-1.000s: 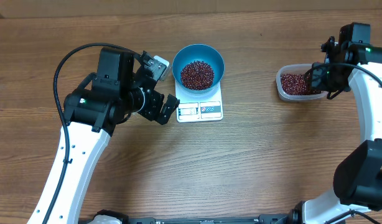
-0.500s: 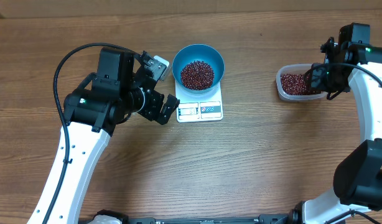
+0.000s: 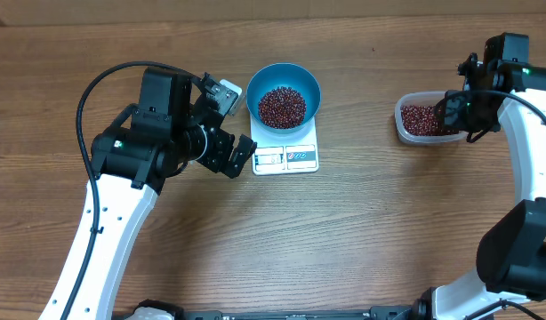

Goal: Scoop item into bowl and weigh 150g on scale

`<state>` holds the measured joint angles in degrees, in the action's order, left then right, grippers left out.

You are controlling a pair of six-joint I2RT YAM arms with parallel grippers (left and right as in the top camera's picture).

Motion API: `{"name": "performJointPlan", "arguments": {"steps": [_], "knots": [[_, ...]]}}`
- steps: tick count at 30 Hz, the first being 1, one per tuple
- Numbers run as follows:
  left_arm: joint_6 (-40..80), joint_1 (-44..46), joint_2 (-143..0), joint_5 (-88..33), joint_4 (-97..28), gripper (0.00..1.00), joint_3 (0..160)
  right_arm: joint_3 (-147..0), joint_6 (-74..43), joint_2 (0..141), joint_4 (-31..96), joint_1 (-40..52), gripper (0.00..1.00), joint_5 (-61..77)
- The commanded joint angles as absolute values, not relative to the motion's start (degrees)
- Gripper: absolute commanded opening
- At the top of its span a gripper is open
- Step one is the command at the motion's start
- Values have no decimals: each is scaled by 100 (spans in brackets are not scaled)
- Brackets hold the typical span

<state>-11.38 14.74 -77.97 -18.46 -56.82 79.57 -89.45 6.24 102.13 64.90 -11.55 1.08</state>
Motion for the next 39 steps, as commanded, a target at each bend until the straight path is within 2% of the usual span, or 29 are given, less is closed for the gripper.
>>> {"name": "performJointPlan", "arguments": {"steps": [1, 31, 39], "knots": [[-1225, 1463, -7837, -1887, -5675, 100, 8040, -8919, 652, 10302, 6514, -1153, 4, 115], [-1223, 1466, -7837, -1887, -5675, 100, 8040, -8433, 762, 10374, 6049, -1155, 4, 91], [-1223, 1466, -7837, -1887, -5675, 100, 8040, -8001, 762, 10374, 5513, -1166, 4, 3]]}}
